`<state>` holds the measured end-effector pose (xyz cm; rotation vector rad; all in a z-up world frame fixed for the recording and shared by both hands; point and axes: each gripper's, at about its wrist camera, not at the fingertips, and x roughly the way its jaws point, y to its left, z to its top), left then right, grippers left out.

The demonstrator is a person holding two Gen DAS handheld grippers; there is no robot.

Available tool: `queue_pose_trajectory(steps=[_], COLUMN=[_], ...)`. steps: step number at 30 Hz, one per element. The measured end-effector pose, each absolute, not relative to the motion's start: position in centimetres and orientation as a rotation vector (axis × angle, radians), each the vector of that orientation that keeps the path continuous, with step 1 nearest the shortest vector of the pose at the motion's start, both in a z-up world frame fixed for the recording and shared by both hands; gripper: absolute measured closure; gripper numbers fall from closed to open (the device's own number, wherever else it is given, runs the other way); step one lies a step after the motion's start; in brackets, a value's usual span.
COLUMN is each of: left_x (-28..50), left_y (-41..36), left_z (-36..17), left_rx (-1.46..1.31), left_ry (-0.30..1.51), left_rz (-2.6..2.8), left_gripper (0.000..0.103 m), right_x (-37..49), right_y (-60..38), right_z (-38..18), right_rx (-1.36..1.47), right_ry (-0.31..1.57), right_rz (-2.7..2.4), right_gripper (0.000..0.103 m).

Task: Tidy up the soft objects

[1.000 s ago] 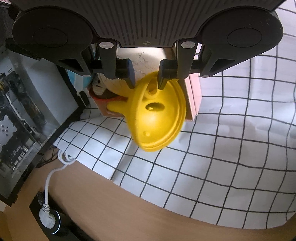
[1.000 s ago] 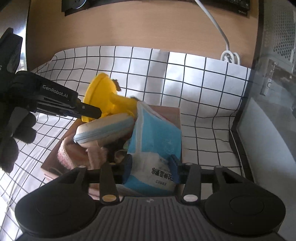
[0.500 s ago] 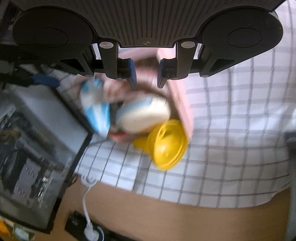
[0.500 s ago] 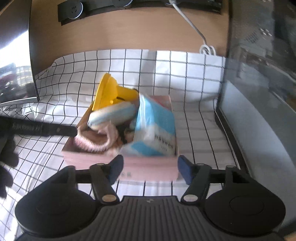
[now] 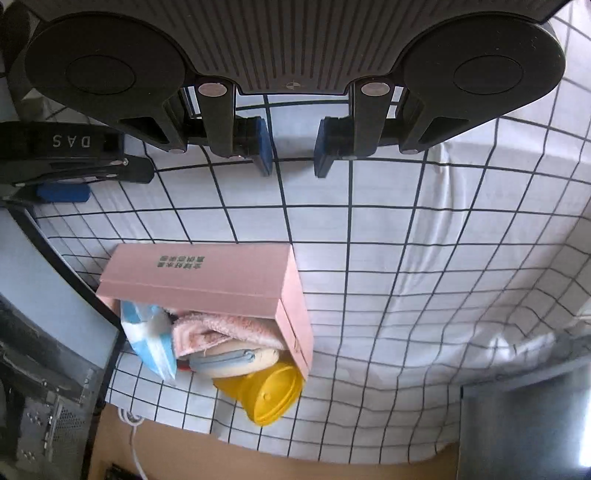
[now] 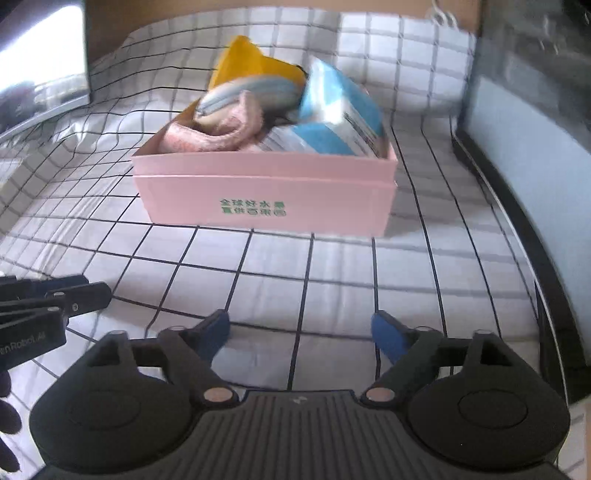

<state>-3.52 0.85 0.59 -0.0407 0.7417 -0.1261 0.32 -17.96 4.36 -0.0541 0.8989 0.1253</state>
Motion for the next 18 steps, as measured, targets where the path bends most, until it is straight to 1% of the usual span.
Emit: queue_pose_trajectory(steps=[1,2,4,7,13,18], left_x=[-3.7,-3.8,-3.9,-4.0,-4.0,-3.5], left_y=[0.3,0.1,-0.4,-1.1,-2.8,-2.7], left_z=[0.3,0.1,-0.3,-0.3,-0.6,-0.6], left_rx=[-0.017,-0.011,-0.019,-0.031,0.022,0.002], left_ry=[0.718,0.702,0.672,0.655,0.63,0.629], left_rz=[-0.116,-0.107,-0.087,-0.049,-0.06,-0.1], left_gripper=[0.074,0.071,0.067,0.067,0.066,0.066], right_x=[0.3,0.2,0.5,0.7,0.2,-0.2], right_y=[-17.7,-17.6,-17.7,-19.2,-19.7,-19.8], right_z=[4.1,3.9,3.4,2.9,2.4,2.2], right_rx=[-0.082,-0.104,-0.112,-0.016,-0.021,-0.009], right_ry=[0.877,0.85,0.818,0.823,0.774,0.748], right_rz=[0.132,0.13,0.09,0.09,0.066,0.025], right_gripper=[0.009,0.0,0.0,0.0,0.0,0.0])
